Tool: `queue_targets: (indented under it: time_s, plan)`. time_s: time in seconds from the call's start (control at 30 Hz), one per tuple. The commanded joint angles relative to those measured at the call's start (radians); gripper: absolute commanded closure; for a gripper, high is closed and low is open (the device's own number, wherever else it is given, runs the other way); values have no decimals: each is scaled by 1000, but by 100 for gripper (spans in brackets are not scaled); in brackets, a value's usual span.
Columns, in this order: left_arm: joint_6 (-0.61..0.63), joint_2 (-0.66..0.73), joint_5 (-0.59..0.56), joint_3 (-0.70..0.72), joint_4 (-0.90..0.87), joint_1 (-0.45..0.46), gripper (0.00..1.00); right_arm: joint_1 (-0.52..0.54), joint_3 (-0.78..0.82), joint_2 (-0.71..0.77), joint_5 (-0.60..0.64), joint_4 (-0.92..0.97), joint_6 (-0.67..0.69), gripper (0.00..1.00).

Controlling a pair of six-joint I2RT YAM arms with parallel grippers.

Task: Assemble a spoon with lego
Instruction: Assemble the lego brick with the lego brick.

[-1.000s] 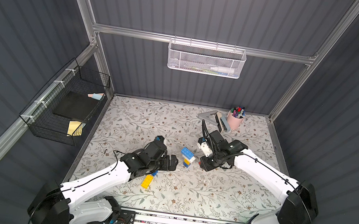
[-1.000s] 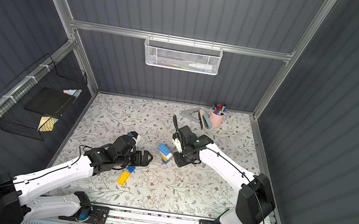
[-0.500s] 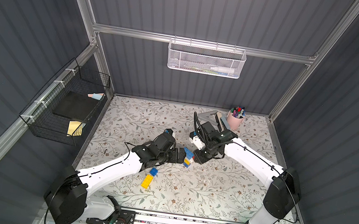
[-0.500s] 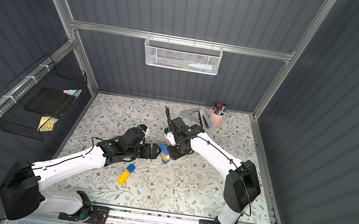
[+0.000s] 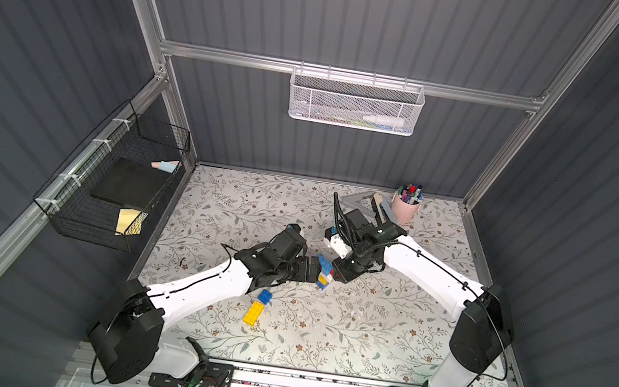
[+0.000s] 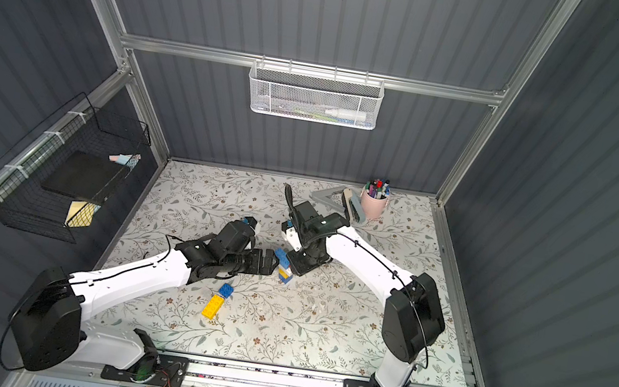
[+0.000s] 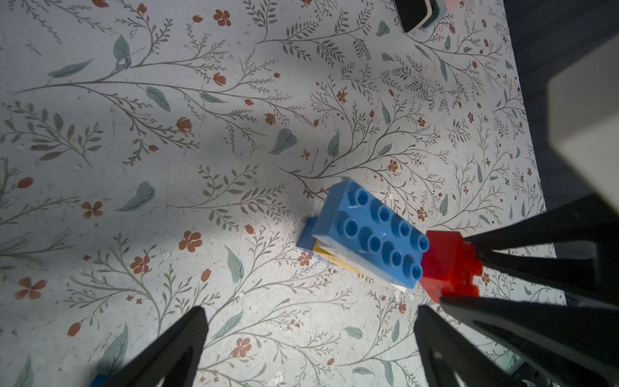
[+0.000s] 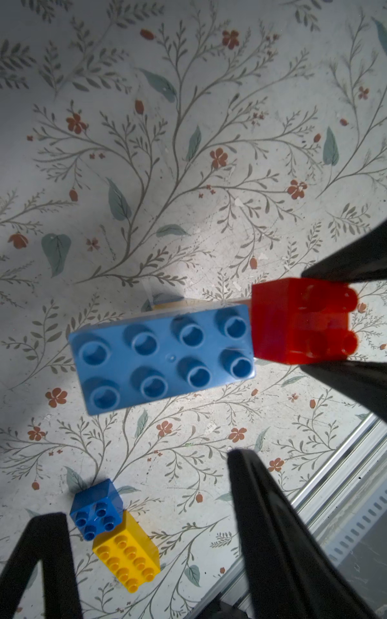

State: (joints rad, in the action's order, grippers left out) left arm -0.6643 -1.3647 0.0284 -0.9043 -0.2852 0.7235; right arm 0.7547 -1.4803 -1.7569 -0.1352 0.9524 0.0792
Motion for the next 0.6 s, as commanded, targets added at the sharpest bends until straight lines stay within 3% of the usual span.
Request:
queue_targets:
  time_s: [0.0, 0.57]
  plan:
    - [23, -10, 14, -32, 21, -7, 1, 3, -24, -17, -19, 32, 25, 76]
    - [3, -26, 51, 3, 52, -8, 1, 21, -28, -38, -25, 48, 30, 75]
